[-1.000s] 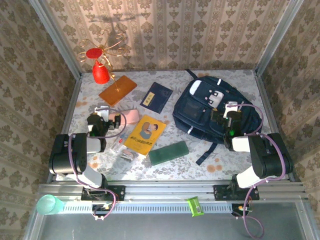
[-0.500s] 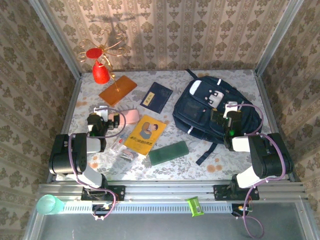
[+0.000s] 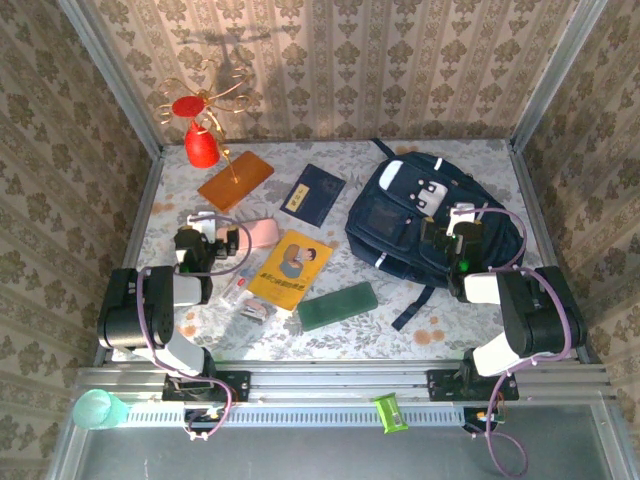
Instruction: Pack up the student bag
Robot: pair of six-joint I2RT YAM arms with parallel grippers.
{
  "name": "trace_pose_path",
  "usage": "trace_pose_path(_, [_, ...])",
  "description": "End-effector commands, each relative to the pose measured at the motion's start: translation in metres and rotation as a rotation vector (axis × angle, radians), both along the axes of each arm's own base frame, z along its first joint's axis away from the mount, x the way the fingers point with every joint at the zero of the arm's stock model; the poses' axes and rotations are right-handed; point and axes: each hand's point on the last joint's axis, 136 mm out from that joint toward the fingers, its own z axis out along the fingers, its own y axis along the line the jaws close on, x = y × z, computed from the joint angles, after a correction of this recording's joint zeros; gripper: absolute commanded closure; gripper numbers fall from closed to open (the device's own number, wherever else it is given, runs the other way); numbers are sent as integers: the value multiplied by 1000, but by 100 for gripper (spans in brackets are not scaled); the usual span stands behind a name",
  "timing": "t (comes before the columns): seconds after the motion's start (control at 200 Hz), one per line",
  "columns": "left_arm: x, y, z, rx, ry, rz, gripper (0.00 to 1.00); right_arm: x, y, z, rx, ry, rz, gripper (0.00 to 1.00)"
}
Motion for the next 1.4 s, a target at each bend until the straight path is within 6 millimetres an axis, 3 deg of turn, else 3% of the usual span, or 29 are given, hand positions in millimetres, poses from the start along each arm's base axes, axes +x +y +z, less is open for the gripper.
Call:
trace_pose_path(0.0, [-4, 12, 19, -30, -89, 65, 0, -3, 1, 31, -9, -21, 1, 0])
trace_pose_path(0.155, [-13, 25, 44, -53, -51, 136, 0, -18, -12, 75, 127, -76, -109, 0])
trace_pose_path(0.235, [-17, 29, 54, -127, 33, 192, 0, -25, -10, 83, 191, -43, -124, 0])
trace_pose_path(0.295, [-19, 21, 58, -196, 73, 171, 0, -31, -12, 81, 225, 23, -156, 0])
trace_pose_path(0.48, [-35, -45, 70, -413, 75, -6, 0, -48, -51, 59, 224, 253, -409, 0])
trace_pose_path(0.73, [-54, -171, 70, -416, 178, -229, 2, -54, -96, 30, 292, 399, -576, 5])
trace_pose_path(0.835, [-59, -212, 64, -383, 248, -297, 2, -53, -97, 7, 359, 465, -559, 14])
trace_pose_path(0.94, [-62, -248, 53, -372, 328, -362, 2, -40, -79, -10, 427, 515, -463, 29])
trace_pose_path(1.13, [-70, -308, 40, -436, 457, -480, 3, -27, -63, -24, 506, 556, -389, 59])
trace_pose_path(1.29, [-70, -344, 14, -433, 566, -495, 12, -17, -48, -11, 570, 489, -297, 84])
trace_pose_path(1.395, [-66, -365, 3, -492, 618, -517, 19, -10, -25, 15, 696, 392, -193, 99])
